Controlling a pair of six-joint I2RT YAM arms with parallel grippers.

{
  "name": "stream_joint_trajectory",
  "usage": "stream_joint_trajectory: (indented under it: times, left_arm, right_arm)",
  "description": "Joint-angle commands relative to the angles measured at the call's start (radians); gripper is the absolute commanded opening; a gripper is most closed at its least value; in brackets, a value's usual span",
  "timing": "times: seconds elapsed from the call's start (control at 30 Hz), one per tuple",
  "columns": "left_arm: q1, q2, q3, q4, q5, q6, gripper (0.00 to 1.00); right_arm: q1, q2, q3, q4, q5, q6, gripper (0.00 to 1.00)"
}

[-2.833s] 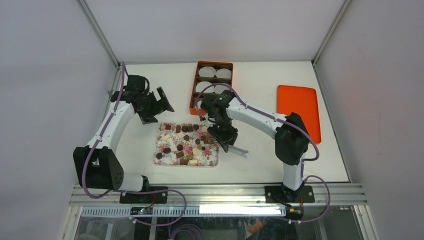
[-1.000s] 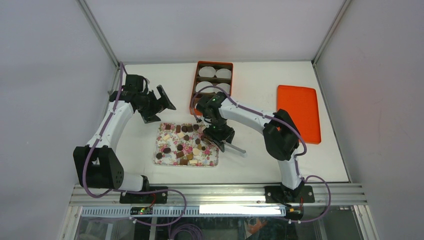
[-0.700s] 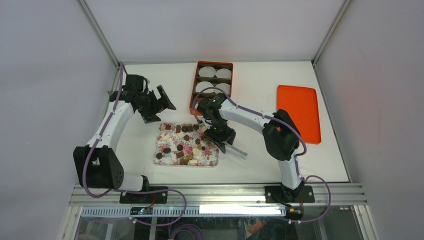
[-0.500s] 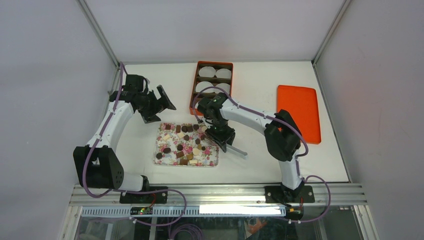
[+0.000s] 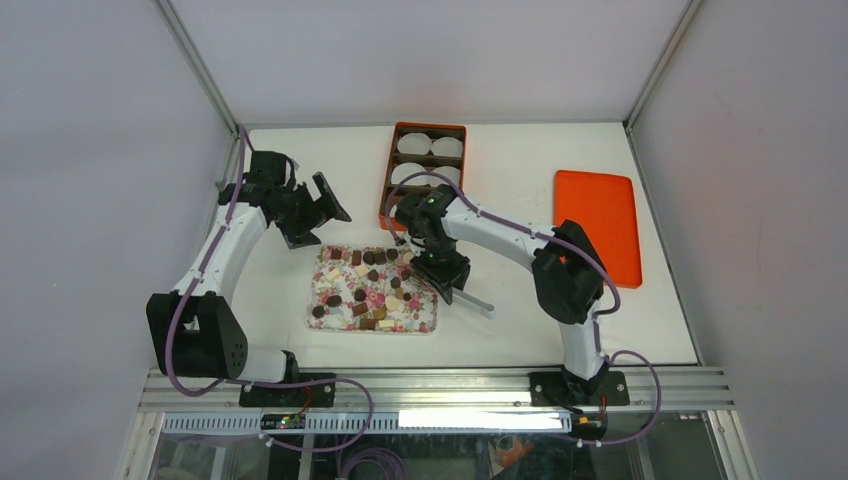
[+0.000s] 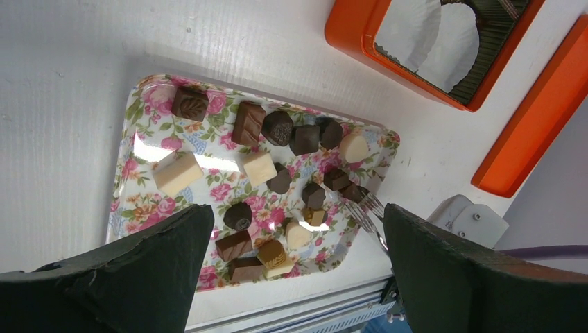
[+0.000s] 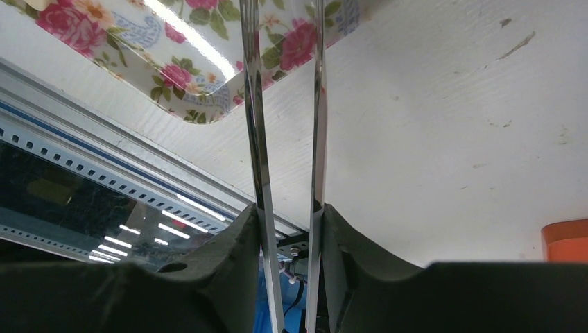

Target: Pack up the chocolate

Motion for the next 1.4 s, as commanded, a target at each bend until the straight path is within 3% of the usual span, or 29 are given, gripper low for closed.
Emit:
stream_joint_trajectory:
  times: [0.0,0.2,0.37,0.53,0.77,1.03,1.37]
  left_arm:
    - [0.012,-0.040,0.012,0.024,0.034,0.006,0.99]
    - [0.018,-0.043,0.033,0.014,0.036,0.006,0.99]
    - [0.017,-0.062,0.053,-0.007,0.028,0.007,0.99]
    - [0.018,-0.108,0.039,-0.014,0.015,-0.001,0.99]
    - [0.018,-0.143,0.025,-0.024,0.042,-0.006,0.99]
    - [0.018,-0.152,0.010,-0.042,0.056,0.006,0.99]
    - [0.019,-0.134,0.019,-0.042,0.056,0.007,0.99]
  right_arm:
    - [0.006,-0.104,0.038,-0.020,-0.025,0.007,0.00]
    - [-0.021,-0.156,0.116,-0.055,-0.020,0.045,0.00]
    - [-0.120,-0.165,0.260,-0.059,0.006,0.102,0.00]
    - [-0.245,-0.019,0.524,-0.050,0.013,0.168,0.00]
    - [-0.319,0.264,0.907,-0.071,0.063,0.168,0.00]
    - [-0.326,0.310,0.869,0.161,0.161,0.192,0.00]
    - [-0.348,0.458,1.003,0.249,0.166,0.243,0.00]
